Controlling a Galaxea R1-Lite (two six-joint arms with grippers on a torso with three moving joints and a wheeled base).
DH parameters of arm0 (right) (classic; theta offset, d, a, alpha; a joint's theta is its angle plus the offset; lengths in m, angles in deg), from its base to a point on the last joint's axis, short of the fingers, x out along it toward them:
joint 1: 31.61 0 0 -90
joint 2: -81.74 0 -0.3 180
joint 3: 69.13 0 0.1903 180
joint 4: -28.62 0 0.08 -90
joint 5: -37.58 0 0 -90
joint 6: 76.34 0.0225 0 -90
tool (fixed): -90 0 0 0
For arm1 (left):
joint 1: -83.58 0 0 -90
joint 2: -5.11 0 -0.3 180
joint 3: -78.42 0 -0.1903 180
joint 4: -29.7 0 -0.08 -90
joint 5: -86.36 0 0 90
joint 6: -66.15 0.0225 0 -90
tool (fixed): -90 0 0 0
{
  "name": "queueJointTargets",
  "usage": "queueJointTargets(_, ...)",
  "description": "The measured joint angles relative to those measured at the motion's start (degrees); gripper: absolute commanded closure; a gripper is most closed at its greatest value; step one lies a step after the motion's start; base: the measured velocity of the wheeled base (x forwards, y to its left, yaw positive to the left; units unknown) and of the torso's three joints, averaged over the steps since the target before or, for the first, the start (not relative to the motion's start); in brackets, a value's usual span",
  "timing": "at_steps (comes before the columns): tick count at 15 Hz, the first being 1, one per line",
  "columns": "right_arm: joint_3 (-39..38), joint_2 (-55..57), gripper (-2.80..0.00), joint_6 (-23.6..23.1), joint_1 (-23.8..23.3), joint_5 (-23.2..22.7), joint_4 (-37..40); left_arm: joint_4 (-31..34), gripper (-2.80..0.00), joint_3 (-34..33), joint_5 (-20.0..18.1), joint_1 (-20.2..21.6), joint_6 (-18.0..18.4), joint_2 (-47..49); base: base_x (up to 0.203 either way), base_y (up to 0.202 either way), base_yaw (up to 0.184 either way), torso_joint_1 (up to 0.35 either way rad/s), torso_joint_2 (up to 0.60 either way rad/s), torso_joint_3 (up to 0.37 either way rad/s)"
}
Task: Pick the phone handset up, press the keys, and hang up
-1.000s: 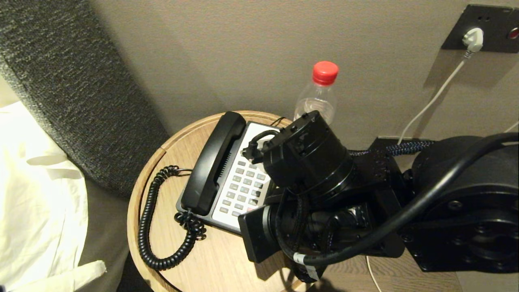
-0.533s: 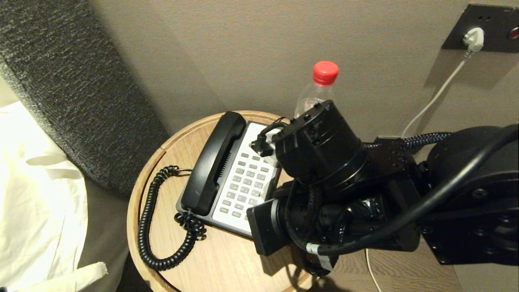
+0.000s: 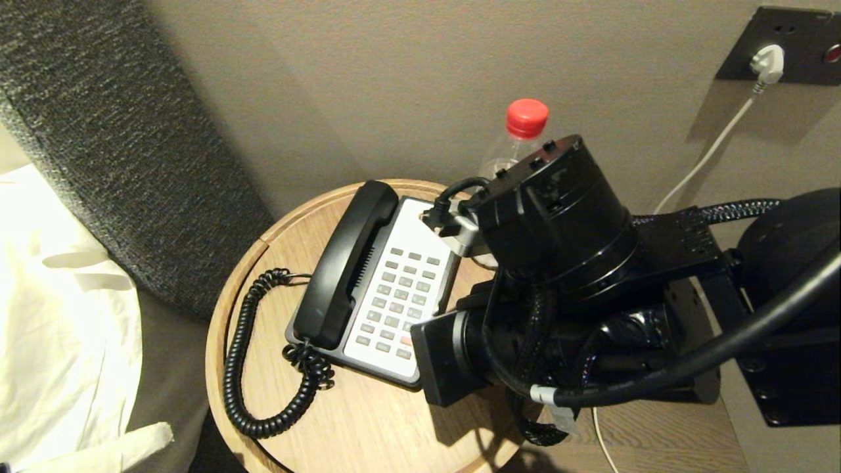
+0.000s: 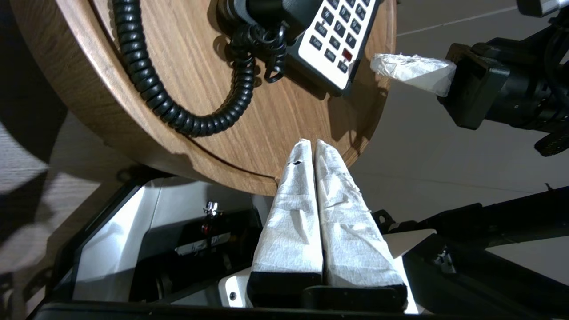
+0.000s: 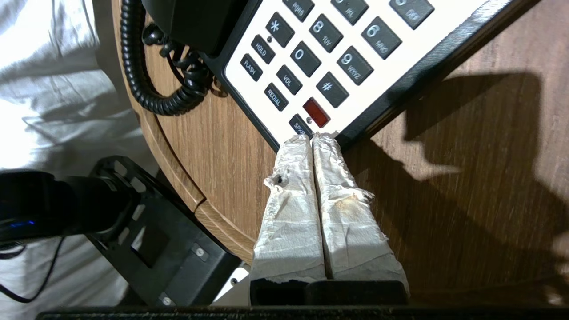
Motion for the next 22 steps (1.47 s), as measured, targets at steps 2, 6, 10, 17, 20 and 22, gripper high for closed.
queueJointTargets(2, -0.2, -1.2, 0.0, 1.5, 0.0, 0.0, 0.1, 0.0, 0.0, 0.8, 0.6, 0.0, -0.1, 0.1, 0.0, 0.0, 0.0, 0.0, 0.0, 0.0)
queueJointTargets(6, -2.2, -5.1, 0.0, 3.4, 0.0, 1.2, 0.2, 0.1, 0.0, 0.3, 2.3, 2.5, 0.3, 0.2, 0.0, 0.0, 0.0, 0.0, 0.0, 0.0)
queueJointTargets(10, -8.1, -13.0, 0.0, 4.3, -1.6, 2.4, 0.0, 0.0, 0.0, 0.1, 6.9, 8.0, 6.9, 0.2, 0.0, 0.0, 0.0, 0.0, 0.0, 0.0)
queueJointTargets(17, -13.0, -24.5, 0.0, 6.4, -8.0, 2.8, 0.2, 0.2, 0.0, 0.1, 11.3, 18.5, 10.6, -4.2, 0.0, 0.0, 0.0, 0.0, 0.0, 0.0)
queueJointTargets(20, -17.2, -30.2, 0.0, 6.7, -12.2, 2.6, 0.0, 0.7, 0.0, -3.4, 12.6, 27.2, 11.7, -8.7, 0.0, 0.0, 0.0, 0.0, 0.0, 0.0)
queueJointTargets(22, -19.0, -33.8, 0.0, 7.1, -16.1, 2.3, -0.3, 1.1, 0.0, -6.0, 11.5, 30.4, 14.1, -12.2, 0.0, 0.0, 0.0, 0.0, 0.0, 0.0)
